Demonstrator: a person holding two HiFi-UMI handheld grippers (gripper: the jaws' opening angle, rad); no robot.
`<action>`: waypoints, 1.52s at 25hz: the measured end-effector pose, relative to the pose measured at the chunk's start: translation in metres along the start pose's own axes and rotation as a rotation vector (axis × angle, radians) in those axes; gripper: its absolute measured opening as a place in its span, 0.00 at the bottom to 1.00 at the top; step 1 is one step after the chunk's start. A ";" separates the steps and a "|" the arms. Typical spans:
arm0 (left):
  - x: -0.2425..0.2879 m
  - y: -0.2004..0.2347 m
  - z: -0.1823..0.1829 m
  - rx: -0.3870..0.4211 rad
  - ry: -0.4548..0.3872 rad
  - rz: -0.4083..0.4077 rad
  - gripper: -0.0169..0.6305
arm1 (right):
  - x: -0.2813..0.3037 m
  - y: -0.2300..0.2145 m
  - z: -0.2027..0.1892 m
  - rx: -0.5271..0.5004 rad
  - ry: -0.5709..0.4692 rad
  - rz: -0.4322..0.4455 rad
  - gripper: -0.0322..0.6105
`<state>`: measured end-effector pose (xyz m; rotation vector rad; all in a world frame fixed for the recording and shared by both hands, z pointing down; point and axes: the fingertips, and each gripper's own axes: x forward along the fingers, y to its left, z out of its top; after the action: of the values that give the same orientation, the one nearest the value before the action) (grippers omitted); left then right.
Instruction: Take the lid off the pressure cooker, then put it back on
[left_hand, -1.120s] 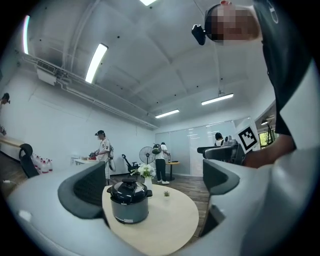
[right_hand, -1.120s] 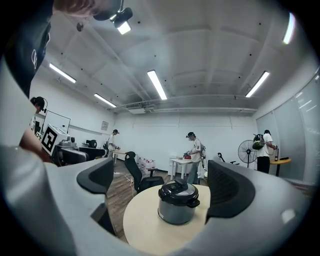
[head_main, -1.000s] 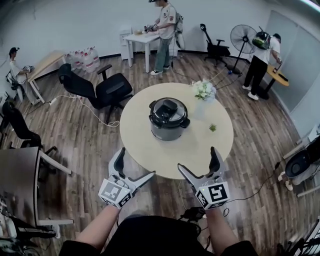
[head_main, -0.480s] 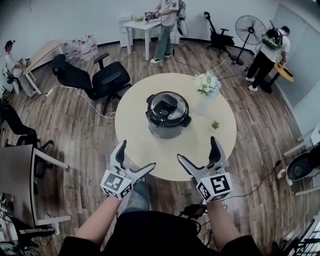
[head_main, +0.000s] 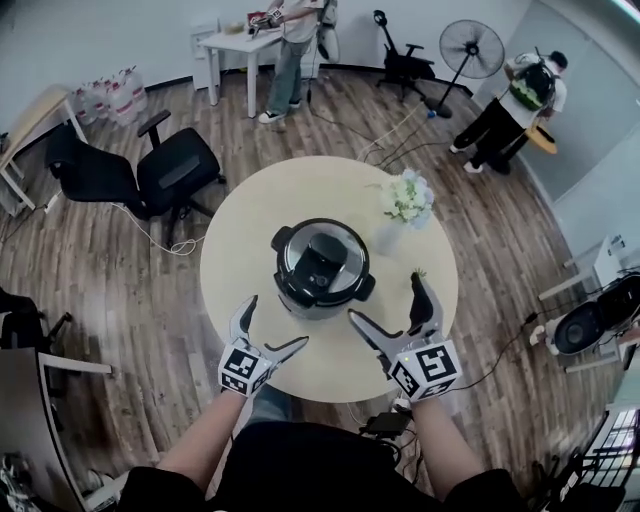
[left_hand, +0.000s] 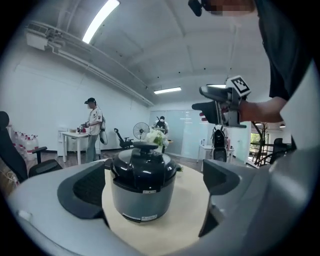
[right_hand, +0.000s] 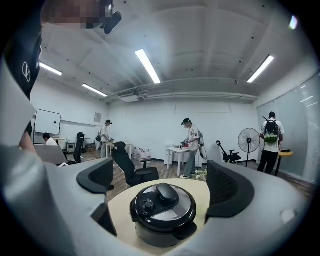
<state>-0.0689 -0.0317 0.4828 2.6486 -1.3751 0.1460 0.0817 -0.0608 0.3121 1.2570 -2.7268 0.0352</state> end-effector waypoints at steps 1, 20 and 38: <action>0.010 0.009 -0.011 -0.005 0.025 -0.013 0.94 | 0.013 -0.004 0.000 0.002 0.013 -0.004 0.97; 0.091 0.046 -0.145 -0.015 0.293 -0.289 0.94 | 0.193 -0.026 -0.085 -0.066 0.473 0.155 0.96; 0.117 0.053 -0.155 -0.080 0.311 -0.124 0.94 | 0.216 -0.005 -0.180 -0.220 0.819 0.542 0.69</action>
<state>-0.0476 -0.1277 0.6585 2.5043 -1.0923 0.4566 -0.0318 -0.2128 0.5191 0.2925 -2.1588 0.2382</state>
